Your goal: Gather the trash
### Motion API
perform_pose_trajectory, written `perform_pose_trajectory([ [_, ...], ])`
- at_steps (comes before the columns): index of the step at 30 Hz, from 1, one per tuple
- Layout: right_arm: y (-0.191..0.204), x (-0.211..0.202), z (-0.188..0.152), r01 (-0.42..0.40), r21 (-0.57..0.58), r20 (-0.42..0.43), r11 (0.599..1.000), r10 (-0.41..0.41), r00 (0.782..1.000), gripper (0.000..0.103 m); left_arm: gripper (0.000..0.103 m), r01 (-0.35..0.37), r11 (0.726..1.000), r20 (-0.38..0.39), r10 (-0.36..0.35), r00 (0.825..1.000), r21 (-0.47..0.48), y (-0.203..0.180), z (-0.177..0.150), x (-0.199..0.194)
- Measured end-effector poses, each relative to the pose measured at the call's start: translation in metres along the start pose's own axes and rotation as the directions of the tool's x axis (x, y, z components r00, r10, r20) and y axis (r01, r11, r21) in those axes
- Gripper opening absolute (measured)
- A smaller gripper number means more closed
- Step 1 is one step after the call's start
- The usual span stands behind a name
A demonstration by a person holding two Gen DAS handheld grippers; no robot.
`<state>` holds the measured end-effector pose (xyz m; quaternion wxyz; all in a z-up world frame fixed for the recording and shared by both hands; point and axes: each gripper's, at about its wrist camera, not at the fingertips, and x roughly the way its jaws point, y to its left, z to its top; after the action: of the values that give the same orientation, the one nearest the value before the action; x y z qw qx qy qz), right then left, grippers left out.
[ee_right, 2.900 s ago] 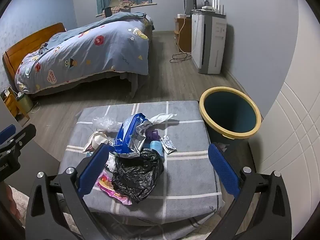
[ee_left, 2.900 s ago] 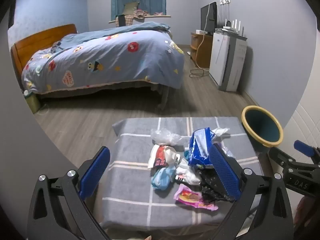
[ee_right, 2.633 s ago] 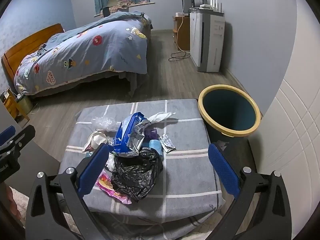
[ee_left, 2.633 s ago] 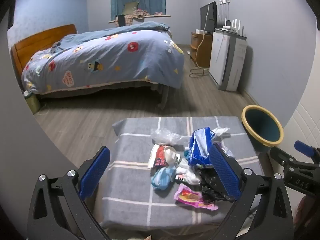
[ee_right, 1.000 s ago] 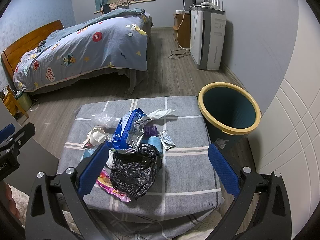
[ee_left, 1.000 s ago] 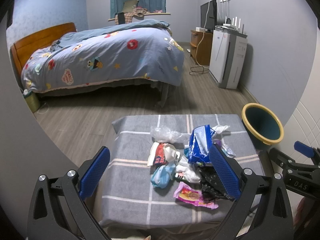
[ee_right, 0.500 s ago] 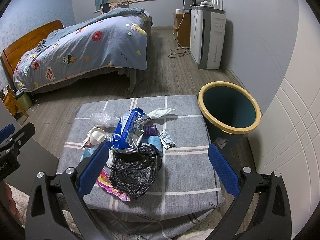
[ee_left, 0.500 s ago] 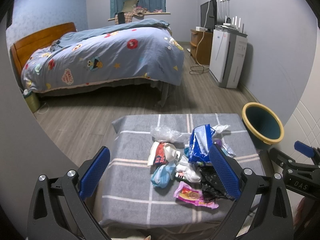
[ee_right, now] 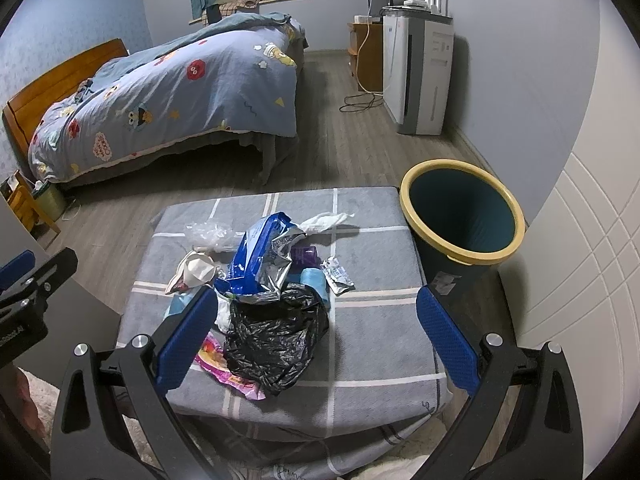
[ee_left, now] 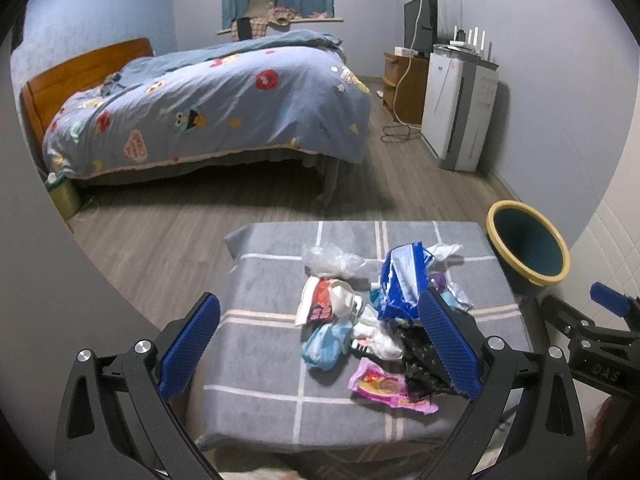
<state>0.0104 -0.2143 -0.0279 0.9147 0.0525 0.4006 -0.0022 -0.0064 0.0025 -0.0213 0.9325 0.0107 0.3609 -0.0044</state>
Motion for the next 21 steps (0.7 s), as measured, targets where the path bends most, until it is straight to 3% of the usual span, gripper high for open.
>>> perform_pose_trajectory([
  [4, -0.007, 0.01, 0.016, 0.004, 0.037, -0.015, 0.999, -0.004, 1.0, 0.098, 0.098, 0.002, 1.0, -0.018, -0.003, 1.0, -0.026, 0.005, 0.003, 0.017],
  [6, -0.01, 0.018, 0.028, 0.012, 0.039, -0.025, 0.999, -0.011, 1.0, 0.098, 0.098, 0.006, 1.0, -0.007, -0.006, 1.0, -0.019, 0.005, 0.022, 0.022],
  [8, -0.011, 0.034, 0.044, 0.0, 0.049, -0.055, 0.999, 0.003, 0.998, 0.098, 0.098, 0.012, 1.0, 0.022, -0.012, 1.0, -0.028, 0.01, 0.041, 0.025],
  [11, -0.005, 0.054, 0.057, -0.002, 0.029, -0.055, 1.0, 0.003, 0.998, 0.098, 0.098, -0.033, 0.998, 0.087, 0.037, 0.996, -0.052, 0.02, 0.067, 0.033],
  [15, 0.02, 0.1, 0.062, -0.081, -0.016, -0.112, 0.997, 0.079, 0.991, 0.098, 0.098, -0.063, 0.996, 0.137, 0.071, 0.988, -0.064, 0.038, 0.088, 0.059],
  [18, 0.034, 0.14, 0.055, -0.108, -0.007, -0.182, 0.994, 0.105, 0.978, 0.097, 0.098, -0.054, 0.994, 0.069, 0.061, 0.996, -0.09, 0.053, 0.084, 0.09],
  [21, 0.042, 0.17, 0.044, -0.129, 0.009, -0.232, 0.992, 0.128, 0.964, 0.08, 0.097, -0.033, 0.992, -0.052, 0.027, 0.998, -0.122, 0.062, 0.07, 0.121],
])
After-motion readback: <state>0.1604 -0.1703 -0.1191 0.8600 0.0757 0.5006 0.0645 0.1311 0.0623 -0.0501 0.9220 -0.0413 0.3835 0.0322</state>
